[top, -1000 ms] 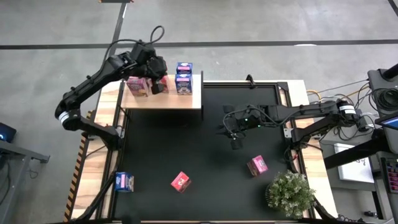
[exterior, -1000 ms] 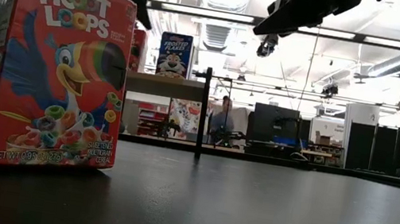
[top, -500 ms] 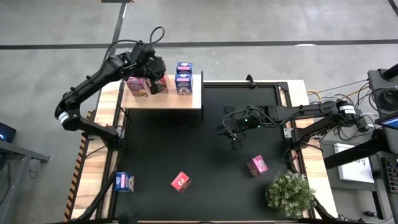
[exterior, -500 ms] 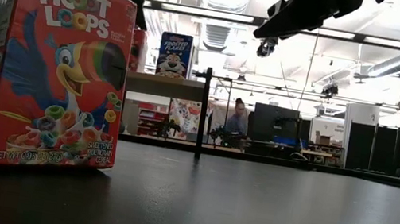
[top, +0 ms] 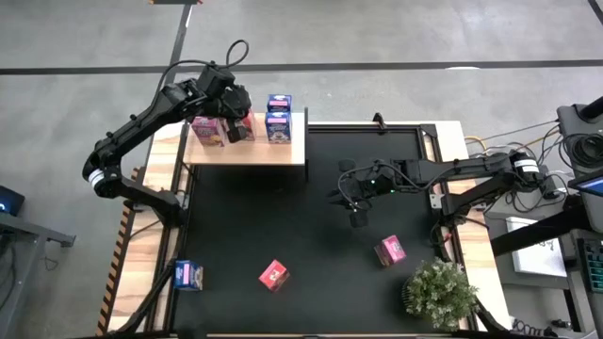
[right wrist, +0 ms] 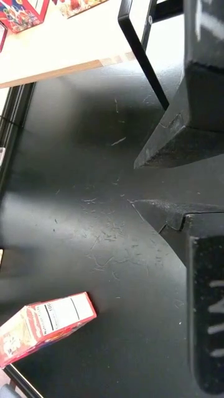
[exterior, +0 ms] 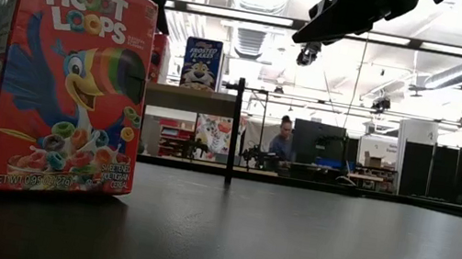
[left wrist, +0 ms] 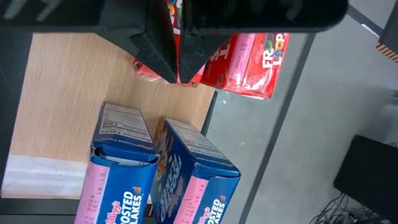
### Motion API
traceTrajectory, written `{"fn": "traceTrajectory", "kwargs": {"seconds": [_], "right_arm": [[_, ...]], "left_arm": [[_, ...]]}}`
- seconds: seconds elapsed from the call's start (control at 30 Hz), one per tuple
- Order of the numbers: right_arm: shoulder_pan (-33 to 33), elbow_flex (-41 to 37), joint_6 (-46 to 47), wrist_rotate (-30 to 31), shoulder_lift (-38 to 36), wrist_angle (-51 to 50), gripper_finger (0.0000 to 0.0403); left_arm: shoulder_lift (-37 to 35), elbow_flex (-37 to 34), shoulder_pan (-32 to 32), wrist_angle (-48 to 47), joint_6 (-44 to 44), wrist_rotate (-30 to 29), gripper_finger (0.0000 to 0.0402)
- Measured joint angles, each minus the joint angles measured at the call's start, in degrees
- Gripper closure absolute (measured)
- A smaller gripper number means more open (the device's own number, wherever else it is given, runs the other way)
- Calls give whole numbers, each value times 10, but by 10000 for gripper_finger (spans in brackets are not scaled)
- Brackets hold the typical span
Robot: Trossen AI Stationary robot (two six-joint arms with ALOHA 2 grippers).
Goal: Stack cereal on shelf
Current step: Align the right red cereal box with the other red cereal box on the shelf, then align the purple cereal box with the other purple cereal box on the shelf
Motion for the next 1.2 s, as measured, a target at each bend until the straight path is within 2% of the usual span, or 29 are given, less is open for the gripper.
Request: {"fn": "traceTrajectory", "kwargs": {"seconds": [0.57,0.8,0.97,1.2], "right_arm": [[0,0,5,0,0,0,326],[0,0,61,0,-4,0,326],[13,8,114,1,-5,-1,326],[61,35,172,3,-4,0,326]], "left_arm": [[-1,0,-1,-7,-12,-1,402],[-30,0,-19,-8,-37,3,402],[-73,-3,-63,13,-87,64,402],[-144,-63,-190,123,-143,68,402]]}}
